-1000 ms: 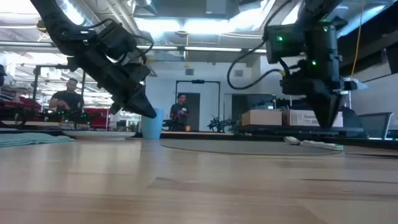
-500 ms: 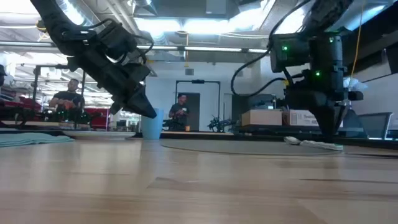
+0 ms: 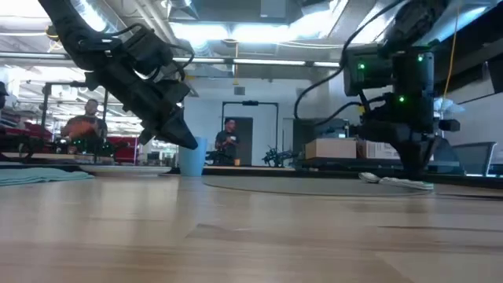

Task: Set table place
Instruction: Put the blue spoon on the brown mat, then put the blue knife on the brown mat

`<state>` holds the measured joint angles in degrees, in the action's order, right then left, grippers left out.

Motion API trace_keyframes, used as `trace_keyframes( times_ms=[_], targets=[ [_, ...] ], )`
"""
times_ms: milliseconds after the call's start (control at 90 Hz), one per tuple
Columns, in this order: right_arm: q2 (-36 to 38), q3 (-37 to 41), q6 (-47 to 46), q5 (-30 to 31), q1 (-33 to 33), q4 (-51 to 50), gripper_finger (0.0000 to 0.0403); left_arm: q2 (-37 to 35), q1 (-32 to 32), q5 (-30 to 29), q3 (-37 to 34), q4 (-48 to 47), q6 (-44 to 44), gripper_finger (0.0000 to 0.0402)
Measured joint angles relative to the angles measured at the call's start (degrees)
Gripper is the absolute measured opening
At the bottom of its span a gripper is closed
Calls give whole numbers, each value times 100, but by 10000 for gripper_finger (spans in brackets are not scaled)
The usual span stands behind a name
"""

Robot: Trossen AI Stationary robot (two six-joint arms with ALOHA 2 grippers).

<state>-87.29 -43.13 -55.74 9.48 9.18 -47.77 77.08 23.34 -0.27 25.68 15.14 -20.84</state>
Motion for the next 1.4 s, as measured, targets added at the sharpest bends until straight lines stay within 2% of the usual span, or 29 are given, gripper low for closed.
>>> trace_keyframes(
  times_ms=[700,1067,1211,1400],
  targets=[
    [0,10,-93,255,2,304,0,0,1,0,-1,0,0,0],
    [0,8,-101,152,28,310,0,0,1,0,-1,-2,-20,0],
    [9,-109,-82,-103,-29,-130,0,0,1,0,1,-4,-20,0],
    [116,-411,-75,-110,-236,-955,0,0,1,0,-1,-4,-17,0]
  ],
)
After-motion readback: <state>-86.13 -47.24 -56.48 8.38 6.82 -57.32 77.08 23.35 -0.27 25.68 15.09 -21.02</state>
